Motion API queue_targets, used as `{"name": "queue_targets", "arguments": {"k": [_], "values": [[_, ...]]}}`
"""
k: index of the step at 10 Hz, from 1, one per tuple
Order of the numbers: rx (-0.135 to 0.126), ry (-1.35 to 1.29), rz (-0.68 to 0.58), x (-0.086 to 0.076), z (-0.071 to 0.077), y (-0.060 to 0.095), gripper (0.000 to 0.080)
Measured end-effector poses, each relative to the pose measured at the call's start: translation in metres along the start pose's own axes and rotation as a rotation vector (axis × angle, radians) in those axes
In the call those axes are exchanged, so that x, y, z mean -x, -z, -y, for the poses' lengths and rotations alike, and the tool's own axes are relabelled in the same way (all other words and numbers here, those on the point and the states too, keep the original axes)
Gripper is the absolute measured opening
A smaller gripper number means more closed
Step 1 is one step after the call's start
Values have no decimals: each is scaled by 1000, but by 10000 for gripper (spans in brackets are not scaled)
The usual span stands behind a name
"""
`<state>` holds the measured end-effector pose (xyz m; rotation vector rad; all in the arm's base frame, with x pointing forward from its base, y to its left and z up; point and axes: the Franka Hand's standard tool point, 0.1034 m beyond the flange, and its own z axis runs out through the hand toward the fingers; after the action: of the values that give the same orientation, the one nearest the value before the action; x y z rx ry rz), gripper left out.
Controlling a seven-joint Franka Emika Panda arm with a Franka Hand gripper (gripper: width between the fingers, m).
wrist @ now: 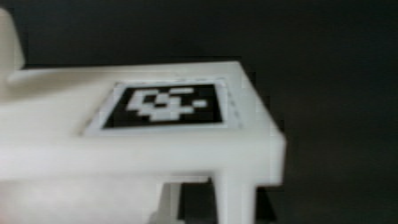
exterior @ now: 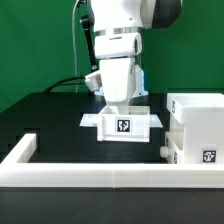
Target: Assemble drawer
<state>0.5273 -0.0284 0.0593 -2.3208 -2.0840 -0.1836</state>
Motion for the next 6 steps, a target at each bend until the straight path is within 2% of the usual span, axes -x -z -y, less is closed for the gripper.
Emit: {"name": "queue_targets", "arguments": {"k": [1, 2, 3, 4, 5, 6], "values": [[-14, 52, -6, -1, -7, -3, 39], [-31, 85, -4, -10, -14, -7, 38], [-31, 124, 2, -21, -19, -8, 38], [-27, 130, 3, -24, -19, -6, 39], [-36, 130, 4, -24, -18, -7, 38], [-61, 129, 6, -23, -15, -8, 38]]}}
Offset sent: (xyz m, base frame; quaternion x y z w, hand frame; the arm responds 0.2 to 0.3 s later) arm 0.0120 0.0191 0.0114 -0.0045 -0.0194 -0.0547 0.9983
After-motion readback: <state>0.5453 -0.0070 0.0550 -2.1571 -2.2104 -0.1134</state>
